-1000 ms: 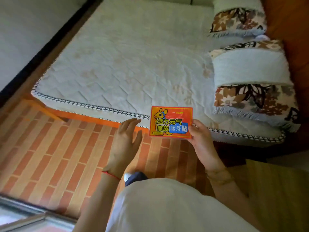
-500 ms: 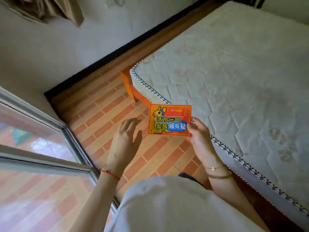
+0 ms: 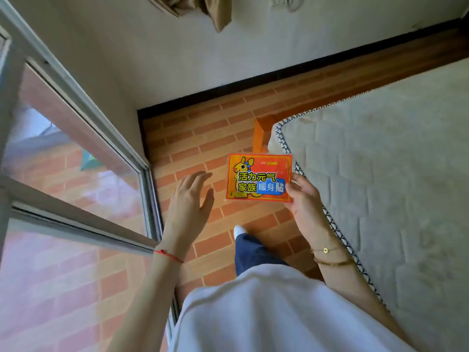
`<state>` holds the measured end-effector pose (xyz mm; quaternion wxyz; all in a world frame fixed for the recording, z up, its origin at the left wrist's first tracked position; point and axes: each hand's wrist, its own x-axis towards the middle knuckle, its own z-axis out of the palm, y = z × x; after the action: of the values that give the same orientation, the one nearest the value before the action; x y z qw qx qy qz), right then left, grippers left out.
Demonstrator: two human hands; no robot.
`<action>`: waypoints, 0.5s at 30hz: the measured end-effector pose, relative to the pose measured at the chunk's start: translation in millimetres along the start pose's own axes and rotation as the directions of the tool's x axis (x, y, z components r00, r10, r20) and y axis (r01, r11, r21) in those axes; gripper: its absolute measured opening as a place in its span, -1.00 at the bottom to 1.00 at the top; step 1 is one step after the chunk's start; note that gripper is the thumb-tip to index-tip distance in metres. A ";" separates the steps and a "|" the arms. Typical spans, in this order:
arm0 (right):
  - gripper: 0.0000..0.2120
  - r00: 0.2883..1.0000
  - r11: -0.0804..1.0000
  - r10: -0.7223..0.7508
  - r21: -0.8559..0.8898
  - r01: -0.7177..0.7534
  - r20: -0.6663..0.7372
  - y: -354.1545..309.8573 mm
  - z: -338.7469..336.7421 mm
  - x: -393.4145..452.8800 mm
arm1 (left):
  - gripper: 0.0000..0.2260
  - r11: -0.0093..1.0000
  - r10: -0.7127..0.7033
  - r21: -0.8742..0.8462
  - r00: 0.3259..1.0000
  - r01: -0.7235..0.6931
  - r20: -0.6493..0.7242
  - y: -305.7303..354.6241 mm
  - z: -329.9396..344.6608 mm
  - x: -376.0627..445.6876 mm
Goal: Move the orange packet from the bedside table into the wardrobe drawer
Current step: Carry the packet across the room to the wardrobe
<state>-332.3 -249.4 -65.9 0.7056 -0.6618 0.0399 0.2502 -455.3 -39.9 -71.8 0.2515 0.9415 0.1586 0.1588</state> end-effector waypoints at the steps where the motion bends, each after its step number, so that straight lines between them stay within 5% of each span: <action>1: -0.72 1.000 1.000 -0.007 -0.012 0.008 0.026 -9.3 10.0 21.0 | -0.71 1.000 -0.010 0.008 1.000 0.010 -0.019 -7.0 -2.4 18.8; 15: -0.75 0.984 0.998 -0.009 -0.054 0.019 0.176 -119.8 134.6 262.5 | -0.62 0.984 -0.157 0.061 0.979 0.166 -0.133 -89.8 -27.1 254.8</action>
<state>-91.9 -42.1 -41.8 0.6895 -0.6567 -0.0338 0.3036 -256.1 142.0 -40.7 0.2189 0.9218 0.2559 0.1919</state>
